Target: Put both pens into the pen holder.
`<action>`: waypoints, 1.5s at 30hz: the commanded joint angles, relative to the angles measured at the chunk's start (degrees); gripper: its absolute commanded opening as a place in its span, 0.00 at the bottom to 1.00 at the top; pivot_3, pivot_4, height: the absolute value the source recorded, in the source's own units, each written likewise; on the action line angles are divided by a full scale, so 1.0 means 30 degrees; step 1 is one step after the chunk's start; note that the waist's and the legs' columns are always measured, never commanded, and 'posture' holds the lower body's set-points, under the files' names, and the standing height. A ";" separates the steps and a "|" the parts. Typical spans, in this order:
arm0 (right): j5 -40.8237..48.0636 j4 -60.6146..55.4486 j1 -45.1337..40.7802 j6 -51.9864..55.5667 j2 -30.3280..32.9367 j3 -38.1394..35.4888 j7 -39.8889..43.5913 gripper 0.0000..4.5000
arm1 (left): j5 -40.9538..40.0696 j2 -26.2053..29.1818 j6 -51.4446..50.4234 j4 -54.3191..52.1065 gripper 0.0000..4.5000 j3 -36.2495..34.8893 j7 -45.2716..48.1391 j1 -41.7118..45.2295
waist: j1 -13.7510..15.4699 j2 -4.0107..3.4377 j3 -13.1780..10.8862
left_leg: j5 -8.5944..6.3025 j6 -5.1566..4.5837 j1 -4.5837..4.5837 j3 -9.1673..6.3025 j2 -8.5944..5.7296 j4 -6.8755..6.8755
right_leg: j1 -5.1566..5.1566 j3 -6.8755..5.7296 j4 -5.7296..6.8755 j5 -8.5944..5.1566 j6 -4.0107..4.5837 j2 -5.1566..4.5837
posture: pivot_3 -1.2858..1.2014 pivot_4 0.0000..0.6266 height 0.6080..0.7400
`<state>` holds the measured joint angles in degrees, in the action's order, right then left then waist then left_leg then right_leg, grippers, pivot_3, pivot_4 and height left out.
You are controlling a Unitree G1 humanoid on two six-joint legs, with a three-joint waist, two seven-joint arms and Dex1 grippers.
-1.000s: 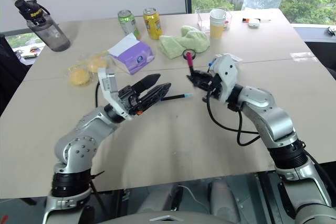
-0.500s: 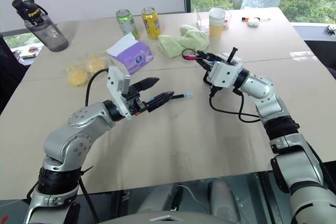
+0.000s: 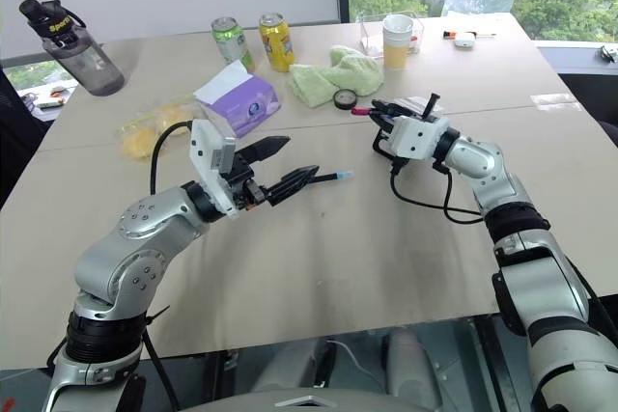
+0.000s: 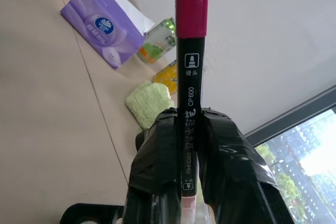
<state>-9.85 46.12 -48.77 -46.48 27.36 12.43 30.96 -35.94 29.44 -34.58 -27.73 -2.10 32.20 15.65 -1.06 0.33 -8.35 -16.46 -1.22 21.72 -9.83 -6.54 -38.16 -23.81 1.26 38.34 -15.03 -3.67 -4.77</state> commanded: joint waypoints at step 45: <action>1.4066 -2.1682 1.2561 2.0984 0.2660 -0.4292 0.6586 1.00 | 0.9927 0.0641 1.1026 1.9385 0.72 0.4798 0.9053 0.6048 | 0.0058 -0.0023 -0.0012 | -0.0007 -0.0017 0.0024 -0.0054 -0.0023 -0.0027 | 0.0024 -0.0080 -0.0036 0.0012 -0.0015 -0.0051 | 0.52 0.24 1.00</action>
<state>31.94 -16.37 -11.10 16.55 35.24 1.34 50.87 -8.15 30.15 -1.76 28.70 11.77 58.49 34.86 -0.89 0.26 -8.39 -16.48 -1.27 21.79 -10.00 -6.61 -38.24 -23.74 1.04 38.24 -15.00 -3.72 -4.92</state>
